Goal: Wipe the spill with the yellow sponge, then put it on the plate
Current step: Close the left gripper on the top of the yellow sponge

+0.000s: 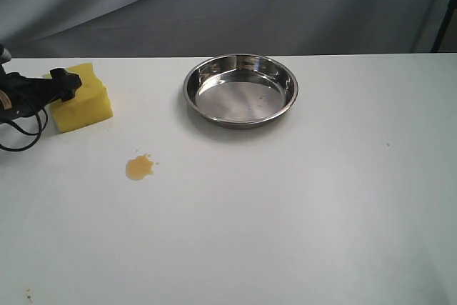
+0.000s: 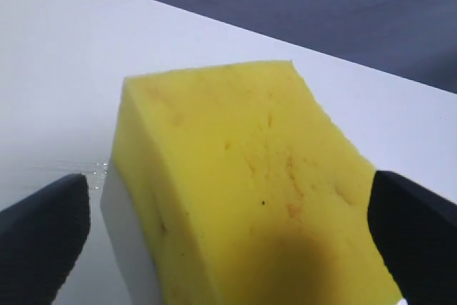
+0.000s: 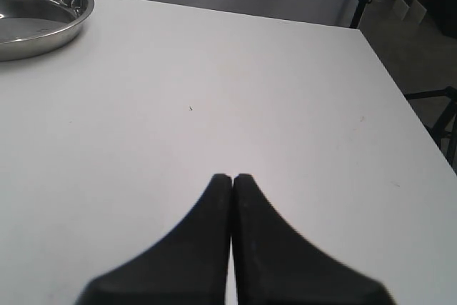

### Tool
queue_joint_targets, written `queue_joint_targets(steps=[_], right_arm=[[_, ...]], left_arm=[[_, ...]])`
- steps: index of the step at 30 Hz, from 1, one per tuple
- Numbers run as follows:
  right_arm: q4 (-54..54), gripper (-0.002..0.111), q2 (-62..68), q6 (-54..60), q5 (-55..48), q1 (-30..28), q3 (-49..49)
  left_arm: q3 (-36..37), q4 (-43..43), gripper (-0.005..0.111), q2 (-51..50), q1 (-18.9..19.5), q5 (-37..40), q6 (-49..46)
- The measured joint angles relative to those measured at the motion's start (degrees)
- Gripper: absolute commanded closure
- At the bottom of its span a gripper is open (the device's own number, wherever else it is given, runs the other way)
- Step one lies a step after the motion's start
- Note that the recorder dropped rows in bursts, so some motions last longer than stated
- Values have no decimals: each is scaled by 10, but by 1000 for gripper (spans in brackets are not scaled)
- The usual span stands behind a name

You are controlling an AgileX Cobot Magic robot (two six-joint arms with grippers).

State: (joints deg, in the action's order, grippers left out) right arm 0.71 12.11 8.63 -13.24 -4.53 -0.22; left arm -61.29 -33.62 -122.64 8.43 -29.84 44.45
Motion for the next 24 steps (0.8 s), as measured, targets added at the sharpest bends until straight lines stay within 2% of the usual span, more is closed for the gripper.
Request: queue_joint_targets(steps=[20, 24], right_arm=[[0, 108, 0, 0, 0, 0, 0], [0, 108, 0, 0, 0, 0, 0]], left_arm=[[-1, -13, 2, -2, 0, 4, 16], [-3, -13, 2, -2, -10, 4, 16]])
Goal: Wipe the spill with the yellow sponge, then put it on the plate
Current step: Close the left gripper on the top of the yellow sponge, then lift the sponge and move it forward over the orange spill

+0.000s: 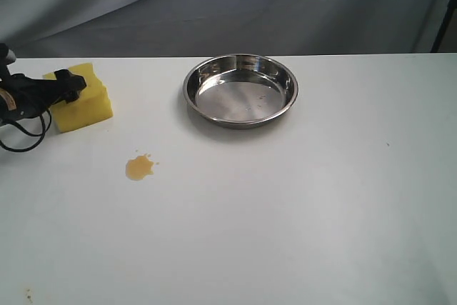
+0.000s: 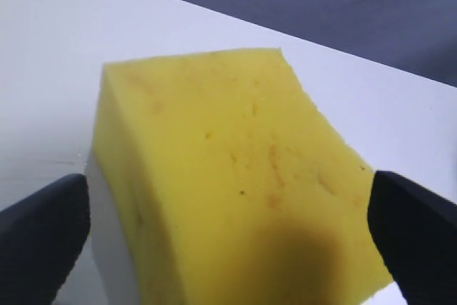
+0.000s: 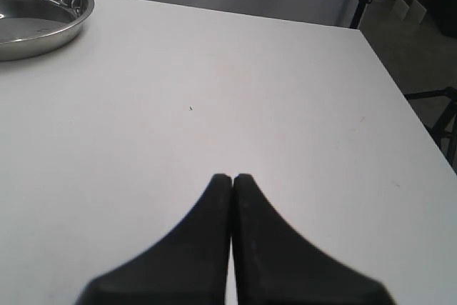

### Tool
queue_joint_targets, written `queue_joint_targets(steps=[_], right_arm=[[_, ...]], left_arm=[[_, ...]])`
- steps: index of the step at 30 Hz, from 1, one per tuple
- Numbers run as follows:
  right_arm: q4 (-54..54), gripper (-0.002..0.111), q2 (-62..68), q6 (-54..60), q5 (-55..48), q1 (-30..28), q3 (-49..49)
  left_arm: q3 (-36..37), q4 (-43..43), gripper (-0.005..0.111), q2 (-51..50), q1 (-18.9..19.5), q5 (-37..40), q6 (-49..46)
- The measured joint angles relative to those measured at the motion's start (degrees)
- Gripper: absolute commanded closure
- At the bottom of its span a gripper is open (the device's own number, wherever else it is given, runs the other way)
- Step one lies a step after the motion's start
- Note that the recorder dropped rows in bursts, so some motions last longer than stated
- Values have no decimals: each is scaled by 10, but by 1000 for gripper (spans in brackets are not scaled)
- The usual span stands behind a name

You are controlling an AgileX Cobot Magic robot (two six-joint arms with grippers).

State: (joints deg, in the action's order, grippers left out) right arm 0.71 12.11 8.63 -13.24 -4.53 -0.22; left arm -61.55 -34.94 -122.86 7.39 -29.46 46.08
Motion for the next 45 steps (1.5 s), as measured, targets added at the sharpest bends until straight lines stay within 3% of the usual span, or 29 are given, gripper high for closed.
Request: queue_joint_targets(steps=[4, 10, 15, 17, 25, 28, 39, 45], right_arm=[[0, 108, 0, 0, 0, 0, 0], [0, 108, 0, 0, 0, 0, 0], [0, 108, 0, 0, 0, 0, 0], [0, 108, 0, 0, 0, 0, 0], [0, 108, 0, 0, 0, 0, 0], [0, 108, 0, 0, 0, 0, 0], [0, 108, 0, 0, 0, 0, 0], [0, 108, 0, 0, 0, 0, 0]], left_arm=[[-19, -1, 2, 0, -25, 32, 0], [-64, -6, 2, 0, -47, 158, 0], [-76, -6, 5, 0, -47, 181, 0], [-77, -6, 12, 0, -47, 180, 0], [-77, -6, 84, 0, -47, 179, 0], [-77, -6, 106, 0, -47, 178, 0], [-77, -9, 106, 0, -47, 178, -1], [-77, -115, 106, 65, -47, 193, -1]])
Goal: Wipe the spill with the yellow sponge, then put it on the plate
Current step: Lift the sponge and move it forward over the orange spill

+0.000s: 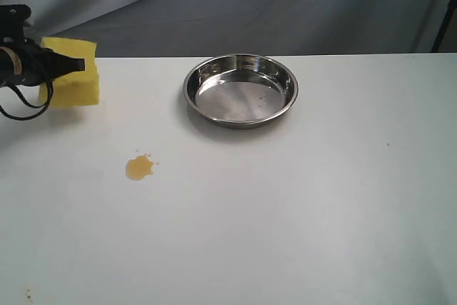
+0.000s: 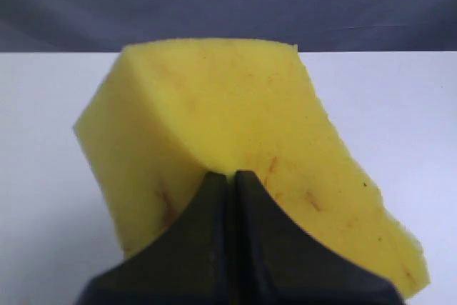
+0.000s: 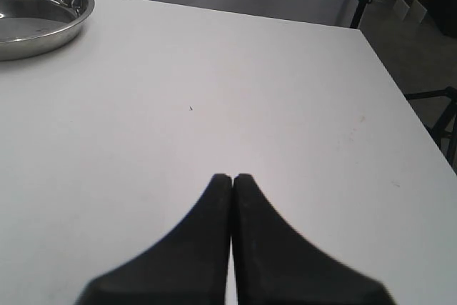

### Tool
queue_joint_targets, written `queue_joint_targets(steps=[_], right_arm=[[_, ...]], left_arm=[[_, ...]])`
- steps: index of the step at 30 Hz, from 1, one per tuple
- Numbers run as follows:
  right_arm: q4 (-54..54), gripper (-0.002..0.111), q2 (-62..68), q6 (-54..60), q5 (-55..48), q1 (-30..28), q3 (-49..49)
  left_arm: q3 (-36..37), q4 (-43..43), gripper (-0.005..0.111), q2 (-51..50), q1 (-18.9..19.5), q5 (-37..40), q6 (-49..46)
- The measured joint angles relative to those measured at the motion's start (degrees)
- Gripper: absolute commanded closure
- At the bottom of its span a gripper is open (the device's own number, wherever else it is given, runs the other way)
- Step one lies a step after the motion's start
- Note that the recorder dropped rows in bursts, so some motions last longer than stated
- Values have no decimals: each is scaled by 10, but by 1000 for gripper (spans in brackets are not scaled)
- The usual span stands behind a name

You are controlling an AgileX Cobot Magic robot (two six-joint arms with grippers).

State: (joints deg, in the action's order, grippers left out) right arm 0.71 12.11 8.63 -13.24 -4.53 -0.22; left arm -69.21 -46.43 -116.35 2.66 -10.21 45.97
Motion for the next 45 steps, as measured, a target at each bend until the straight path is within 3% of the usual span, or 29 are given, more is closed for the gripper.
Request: queue_joint_targets(steps=[4, 8, 19, 29, 39, 45], right_arm=[[0, 108, 0, 0, 0, 0, 0], [0, 108, 0, 0, 0, 0, 0], [0, 108, 0, 0, 0, 0, 0], [0, 108, 0, 0, 0, 0, 0], [0, 108, 0, 0, 0, 0, 0], [0, 108, 0, 0, 0, 0, 0]], left_arm=[[0, -86, 106, 47, -14, 124, -5], [34, -108, 106, 86, -49, 216, -101], [86, -110, 107, 102, -132, 246, -239], [82, -210, 107, 78, -133, 229, -251], [-27, -234, 107, -18, -133, 246, -200], [-49, -243, 107, -46, -133, 245, -200]])
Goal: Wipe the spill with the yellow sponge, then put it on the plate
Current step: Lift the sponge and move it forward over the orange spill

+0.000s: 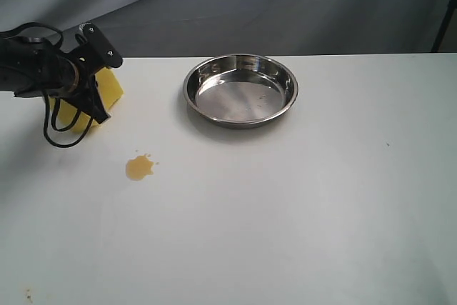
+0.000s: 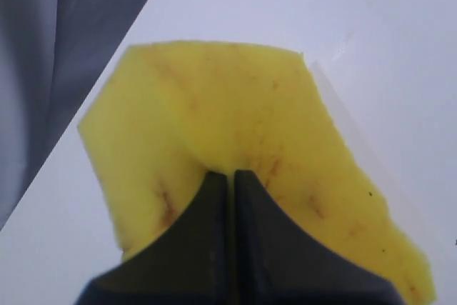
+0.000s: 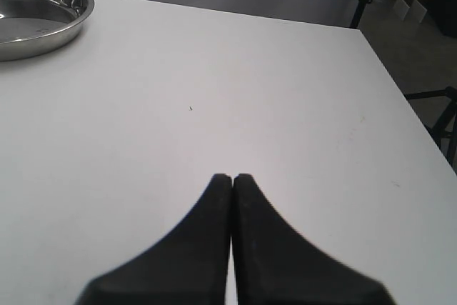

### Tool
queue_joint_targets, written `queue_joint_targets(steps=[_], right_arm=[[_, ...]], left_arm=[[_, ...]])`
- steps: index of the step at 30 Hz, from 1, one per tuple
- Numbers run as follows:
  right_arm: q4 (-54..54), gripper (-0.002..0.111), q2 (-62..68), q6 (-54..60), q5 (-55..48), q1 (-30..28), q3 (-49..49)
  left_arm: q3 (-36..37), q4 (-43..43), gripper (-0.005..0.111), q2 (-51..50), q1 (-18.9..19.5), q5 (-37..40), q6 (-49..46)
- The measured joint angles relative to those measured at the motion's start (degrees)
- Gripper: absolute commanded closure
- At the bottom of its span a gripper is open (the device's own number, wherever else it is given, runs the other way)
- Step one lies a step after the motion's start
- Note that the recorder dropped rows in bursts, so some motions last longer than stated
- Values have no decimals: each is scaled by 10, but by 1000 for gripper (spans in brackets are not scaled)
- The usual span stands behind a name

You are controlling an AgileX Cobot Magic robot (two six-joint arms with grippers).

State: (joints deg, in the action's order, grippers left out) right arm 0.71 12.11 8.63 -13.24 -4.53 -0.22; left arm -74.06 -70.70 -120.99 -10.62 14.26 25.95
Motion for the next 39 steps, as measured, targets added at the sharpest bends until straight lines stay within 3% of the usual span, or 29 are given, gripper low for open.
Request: queue_joint_targets(steps=[6, 13, 18, 21, 25, 28, 33, 39], right_arm=[[0, 108, 0, 0, 0, 0, 0], [0, 108, 0, 0, 0, 0, 0], [0, 108, 0, 0, 0, 0, 0], [0, 108, 0, 0, 0, 0, 0], [0, 108, 0, 0, 0, 0, 0], [0, 108, 0, 0, 0, 0, 0], [0, 108, 0, 0, 0, 0, 0], [0, 108, 0, 0, 0, 0, 0]], left_arm=[[-1, -4, 107, -3, 0, -4, 0], [9, 54, 107, -3, -9, -8, -23], [47, 54, 107, 4, -63, 25, -92], [66, 54, 107, 4, -107, 85, -103], [73, 91, 107, 4, -138, 147, -127], [74, 191, 107, 15, -144, 162, -204], [76, 462, 107, 106, -144, 202, -411], [83, 600, 107, 164, -144, 265, -498]])
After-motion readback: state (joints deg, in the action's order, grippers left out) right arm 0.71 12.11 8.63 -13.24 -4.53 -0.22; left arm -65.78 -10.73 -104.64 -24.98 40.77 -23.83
